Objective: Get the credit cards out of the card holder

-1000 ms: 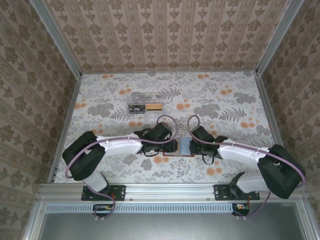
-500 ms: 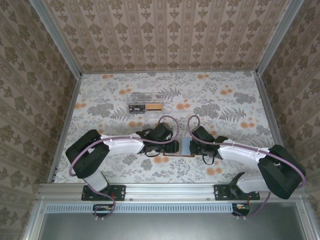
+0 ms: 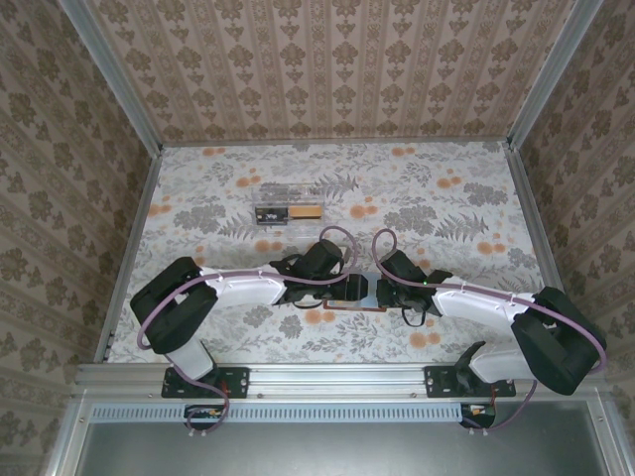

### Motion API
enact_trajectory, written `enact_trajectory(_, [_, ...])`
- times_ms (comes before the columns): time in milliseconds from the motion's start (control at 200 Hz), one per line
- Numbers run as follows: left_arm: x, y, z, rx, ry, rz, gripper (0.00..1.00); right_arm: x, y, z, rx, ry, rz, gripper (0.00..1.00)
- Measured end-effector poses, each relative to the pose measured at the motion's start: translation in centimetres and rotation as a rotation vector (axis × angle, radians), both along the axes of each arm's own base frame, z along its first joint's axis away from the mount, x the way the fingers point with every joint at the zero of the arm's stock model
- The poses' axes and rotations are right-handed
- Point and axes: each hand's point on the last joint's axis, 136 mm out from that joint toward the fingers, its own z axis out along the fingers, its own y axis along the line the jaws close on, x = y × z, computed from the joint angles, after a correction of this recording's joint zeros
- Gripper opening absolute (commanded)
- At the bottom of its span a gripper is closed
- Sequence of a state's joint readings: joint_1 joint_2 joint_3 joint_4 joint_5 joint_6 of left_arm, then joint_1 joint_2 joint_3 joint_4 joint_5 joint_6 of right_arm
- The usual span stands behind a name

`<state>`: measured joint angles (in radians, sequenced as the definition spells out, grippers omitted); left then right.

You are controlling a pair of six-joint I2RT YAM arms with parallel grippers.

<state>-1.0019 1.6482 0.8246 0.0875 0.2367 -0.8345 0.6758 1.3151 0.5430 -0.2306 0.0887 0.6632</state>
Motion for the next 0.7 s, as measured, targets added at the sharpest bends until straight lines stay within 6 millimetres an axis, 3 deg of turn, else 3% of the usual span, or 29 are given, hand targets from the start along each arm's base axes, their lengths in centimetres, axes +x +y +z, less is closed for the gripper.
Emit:
enact_trajectory(315, [-0.3, -2.1, 2.0, -0.125, -0.008, -0.058, 0.75, 0.0, 0.0, -0.1, 0.002, 0.002, -0.006, 0.17])
enact_trajectory(540, [-0.4, -3.2, 1.5, -0.143, 0.017, -0.089, 0.74, -0.3, -1.0, -0.2, -0.010, 0.003, -0.038, 0.17])
enact_trajectory(700, [-1.0, -4.6, 1.3, -0.154, 0.029, -0.124, 0.74, -1.0, -2.4, 0.8, -0.018, -0.027, -0.073, 0.20])
